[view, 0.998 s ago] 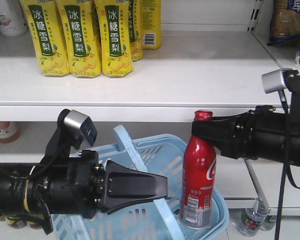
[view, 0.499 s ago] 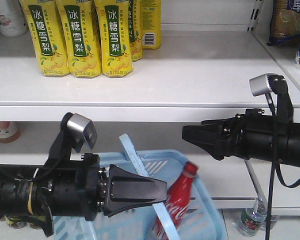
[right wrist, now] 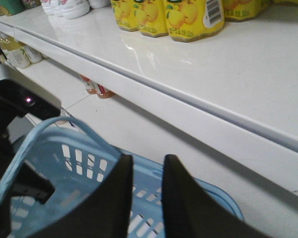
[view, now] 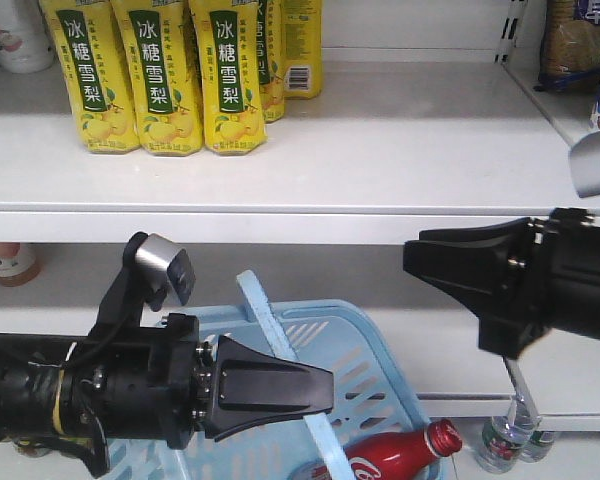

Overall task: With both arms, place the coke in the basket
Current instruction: 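Open the right gripper to release the bottle and withdraw it, then turn the base away, carrying the basket with the bottle in left gripper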

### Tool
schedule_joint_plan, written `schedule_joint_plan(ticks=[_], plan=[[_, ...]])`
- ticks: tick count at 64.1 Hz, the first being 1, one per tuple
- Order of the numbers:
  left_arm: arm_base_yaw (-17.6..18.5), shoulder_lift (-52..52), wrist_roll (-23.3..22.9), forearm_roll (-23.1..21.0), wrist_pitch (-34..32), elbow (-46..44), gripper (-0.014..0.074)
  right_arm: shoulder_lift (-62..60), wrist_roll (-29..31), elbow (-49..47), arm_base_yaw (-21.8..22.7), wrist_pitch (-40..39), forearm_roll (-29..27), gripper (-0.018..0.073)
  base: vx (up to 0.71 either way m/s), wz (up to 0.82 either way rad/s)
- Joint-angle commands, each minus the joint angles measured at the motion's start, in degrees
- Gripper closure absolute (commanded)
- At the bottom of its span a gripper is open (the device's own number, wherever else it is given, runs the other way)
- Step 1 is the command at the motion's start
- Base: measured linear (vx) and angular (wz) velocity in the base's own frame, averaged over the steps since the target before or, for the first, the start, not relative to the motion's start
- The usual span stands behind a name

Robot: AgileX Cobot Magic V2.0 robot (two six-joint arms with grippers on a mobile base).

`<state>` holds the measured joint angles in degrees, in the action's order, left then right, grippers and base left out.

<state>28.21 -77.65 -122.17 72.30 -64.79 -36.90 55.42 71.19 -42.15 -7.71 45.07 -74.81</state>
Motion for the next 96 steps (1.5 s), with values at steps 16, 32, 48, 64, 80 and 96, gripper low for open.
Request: schedule_joint_plan(ticks=[16, 32, 48, 64, 80, 96], plan=[[0.27, 2.14, 0.87, -6.14, -14.01, -2.22, 0.0603, -26.18, -20.98, 4.36, 0.24, -3.12, 27.68, 0.0564, 0.0, 0.0], [0.27, 2.14, 0.87, -6.14, -14.01, -2.22, 0.0603, -43.4, -37.19, 20.43, 0.24, -14.05, 42.71, 0.0564, 0.0, 0.0], [0.27, 2.14, 0.87, -6.14, -14.01, -2.22, 0.0603, -47.25, -39.4, 24.49, 0.24, -13.95, 42.79, 0.0564, 0.0, 0.0], [0.27, 2.14, 0.87, -6.14, -14.01, -2.22, 0.0603, -47.25, -39.4, 24.49, 0.24, -13.9, 42.92, 0.0564, 0.0, 0.0], [0.27, 2.14, 0.87, -6.14, -14.01, -2.22, 0.0603, -47.25, -39.4, 24.49, 0.24, -13.9, 42.92, 0.0564, 0.0, 0.0], [0.21, 2.08, 6.51, -6.55, -7.33, -1.83, 0.0603, -47.25, -39.4, 24.49, 0.24, -13.9, 42.92, 0.0564, 0.0, 0.0]])
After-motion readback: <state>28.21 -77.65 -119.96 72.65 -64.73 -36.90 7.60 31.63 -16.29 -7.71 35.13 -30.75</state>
